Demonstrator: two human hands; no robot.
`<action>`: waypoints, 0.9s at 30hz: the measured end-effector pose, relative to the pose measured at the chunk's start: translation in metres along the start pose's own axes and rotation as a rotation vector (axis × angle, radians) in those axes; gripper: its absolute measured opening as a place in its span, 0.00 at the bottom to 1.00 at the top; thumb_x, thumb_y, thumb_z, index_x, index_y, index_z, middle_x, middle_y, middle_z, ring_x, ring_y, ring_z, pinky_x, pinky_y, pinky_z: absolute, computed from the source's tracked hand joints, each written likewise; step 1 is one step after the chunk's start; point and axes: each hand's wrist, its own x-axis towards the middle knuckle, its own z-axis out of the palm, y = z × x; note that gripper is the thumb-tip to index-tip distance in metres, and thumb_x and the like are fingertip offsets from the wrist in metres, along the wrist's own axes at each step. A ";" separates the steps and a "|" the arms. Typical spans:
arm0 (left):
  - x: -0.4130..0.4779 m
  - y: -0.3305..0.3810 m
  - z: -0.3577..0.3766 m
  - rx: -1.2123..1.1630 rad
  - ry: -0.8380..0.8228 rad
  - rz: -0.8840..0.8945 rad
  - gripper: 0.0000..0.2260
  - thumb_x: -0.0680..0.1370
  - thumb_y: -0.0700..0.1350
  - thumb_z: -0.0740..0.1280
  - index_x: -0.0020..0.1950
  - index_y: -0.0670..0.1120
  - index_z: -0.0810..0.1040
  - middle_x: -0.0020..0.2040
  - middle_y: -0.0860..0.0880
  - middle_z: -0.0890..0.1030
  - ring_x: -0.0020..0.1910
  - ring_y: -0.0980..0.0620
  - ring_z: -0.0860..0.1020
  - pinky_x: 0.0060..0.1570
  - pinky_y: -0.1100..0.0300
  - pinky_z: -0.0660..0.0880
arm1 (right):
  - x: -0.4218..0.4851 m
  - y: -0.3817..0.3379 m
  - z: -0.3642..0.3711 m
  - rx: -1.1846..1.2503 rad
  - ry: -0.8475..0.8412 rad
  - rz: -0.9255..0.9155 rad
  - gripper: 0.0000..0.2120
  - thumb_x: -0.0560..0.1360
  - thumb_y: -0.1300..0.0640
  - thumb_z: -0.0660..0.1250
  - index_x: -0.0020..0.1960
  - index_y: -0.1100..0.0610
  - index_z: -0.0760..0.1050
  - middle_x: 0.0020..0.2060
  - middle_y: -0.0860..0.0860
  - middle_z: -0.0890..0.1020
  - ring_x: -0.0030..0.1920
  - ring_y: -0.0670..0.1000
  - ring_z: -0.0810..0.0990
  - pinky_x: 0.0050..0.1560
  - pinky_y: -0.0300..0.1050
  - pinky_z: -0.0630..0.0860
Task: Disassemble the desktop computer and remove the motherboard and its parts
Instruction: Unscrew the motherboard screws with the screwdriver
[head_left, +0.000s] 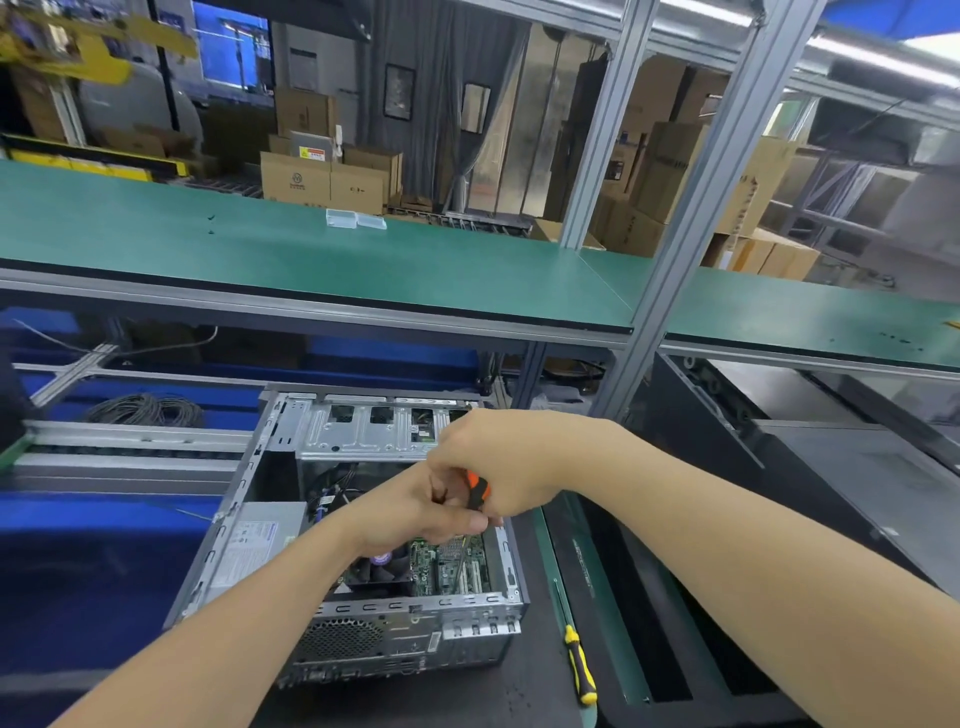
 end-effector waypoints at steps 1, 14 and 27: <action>0.000 0.001 0.001 0.016 -0.009 0.007 0.24 0.78 0.48 0.75 0.39 0.32 0.68 0.34 0.33 0.69 0.29 0.48 0.59 0.35 0.60 0.63 | -0.003 -0.002 -0.003 0.030 0.023 0.030 0.11 0.74 0.49 0.73 0.51 0.53 0.77 0.46 0.49 0.79 0.49 0.51 0.78 0.45 0.50 0.78; 0.001 -0.006 0.001 0.025 -0.019 0.008 0.09 0.79 0.42 0.73 0.50 0.37 0.79 0.27 0.57 0.68 0.28 0.53 0.60 0.34 0.60 0.58 | -0.001 -0.008 -0.010 0.161 -0.082 0.240 0.14 0.80 0.45 0.65 0.47 0.56 0.77 0.35 0.51 0.83 0.32 0.52 0.82 0.32 0.47 0.79; -0.003 -0.003 0.010 -0.057 0.027 -0.032 0.20 0.77 0.43 0.75 0.53 0.27 0.73 0.34 0.47 0.71 0.32 0.49 0.57 0.32 0.61 0.59 | -0.006 -0.014 -0.013 0.037 -0.082 0.030 0.11 0.74 0.56 0.71 0.57 0.52 0.78 0.48 0.49 0.79 0.49 0.51 0.77 0.44 0.50 0.78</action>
